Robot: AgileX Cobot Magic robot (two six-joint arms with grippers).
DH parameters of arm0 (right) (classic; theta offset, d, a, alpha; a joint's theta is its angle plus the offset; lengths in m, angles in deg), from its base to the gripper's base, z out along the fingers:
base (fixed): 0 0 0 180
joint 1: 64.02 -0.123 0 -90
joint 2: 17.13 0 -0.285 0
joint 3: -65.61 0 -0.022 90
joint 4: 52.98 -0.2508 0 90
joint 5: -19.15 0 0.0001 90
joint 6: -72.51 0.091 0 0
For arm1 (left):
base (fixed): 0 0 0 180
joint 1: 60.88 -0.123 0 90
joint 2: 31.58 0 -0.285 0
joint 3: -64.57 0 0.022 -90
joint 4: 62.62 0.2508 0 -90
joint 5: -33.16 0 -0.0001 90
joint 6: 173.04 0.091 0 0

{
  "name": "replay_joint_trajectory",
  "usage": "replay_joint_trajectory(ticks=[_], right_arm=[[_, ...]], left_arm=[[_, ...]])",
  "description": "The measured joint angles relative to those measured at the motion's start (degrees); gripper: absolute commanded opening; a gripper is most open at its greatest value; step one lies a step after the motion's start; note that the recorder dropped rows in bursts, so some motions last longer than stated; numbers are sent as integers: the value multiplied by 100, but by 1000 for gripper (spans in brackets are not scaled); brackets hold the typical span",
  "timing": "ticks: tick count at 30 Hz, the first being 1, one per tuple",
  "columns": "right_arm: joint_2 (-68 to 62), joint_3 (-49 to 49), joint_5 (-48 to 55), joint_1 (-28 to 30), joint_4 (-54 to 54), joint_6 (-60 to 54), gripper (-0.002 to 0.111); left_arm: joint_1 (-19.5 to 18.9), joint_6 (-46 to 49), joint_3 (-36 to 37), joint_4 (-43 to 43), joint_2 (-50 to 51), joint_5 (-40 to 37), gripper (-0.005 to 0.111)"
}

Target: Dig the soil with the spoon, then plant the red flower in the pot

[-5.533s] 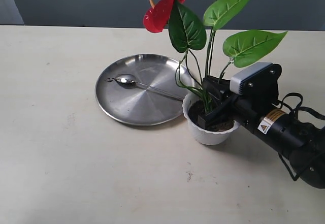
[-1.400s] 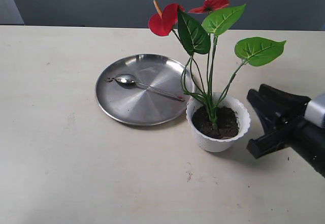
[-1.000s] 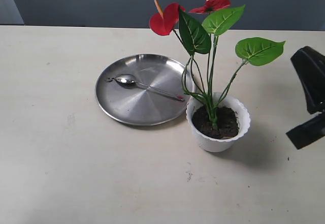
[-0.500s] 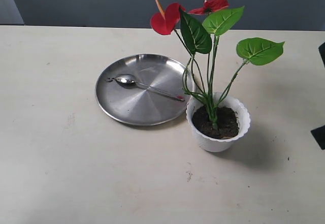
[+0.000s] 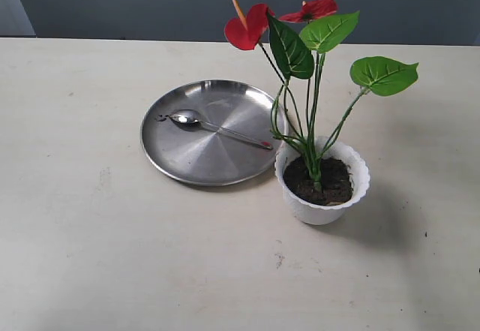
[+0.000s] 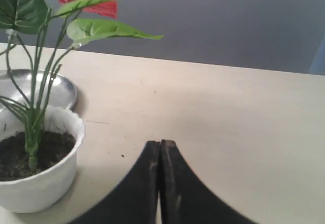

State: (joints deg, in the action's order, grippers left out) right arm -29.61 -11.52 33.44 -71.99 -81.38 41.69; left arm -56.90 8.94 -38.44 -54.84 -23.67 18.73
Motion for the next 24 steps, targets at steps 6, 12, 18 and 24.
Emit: replay_joint_trajectory(ticks=[6, 12, 18, 24], right_arm=[[431, 0, 682, 590, 43, 53, 0], [431, 0, 709, 602, 1420, 1762, 0], [431, 0, 709, 602, 2676, 3188, 0], [431, 0, 709, 602, 2990, 3719, 0]], left_arm=[[0, 0, 0, 0, 0, 0, 0], [0, 0, 0, 0, 0, 0, 0], [0, 0, 0, 0, 0, 0, 0], [0, 0, 0, 0, 0, 0, 0]])
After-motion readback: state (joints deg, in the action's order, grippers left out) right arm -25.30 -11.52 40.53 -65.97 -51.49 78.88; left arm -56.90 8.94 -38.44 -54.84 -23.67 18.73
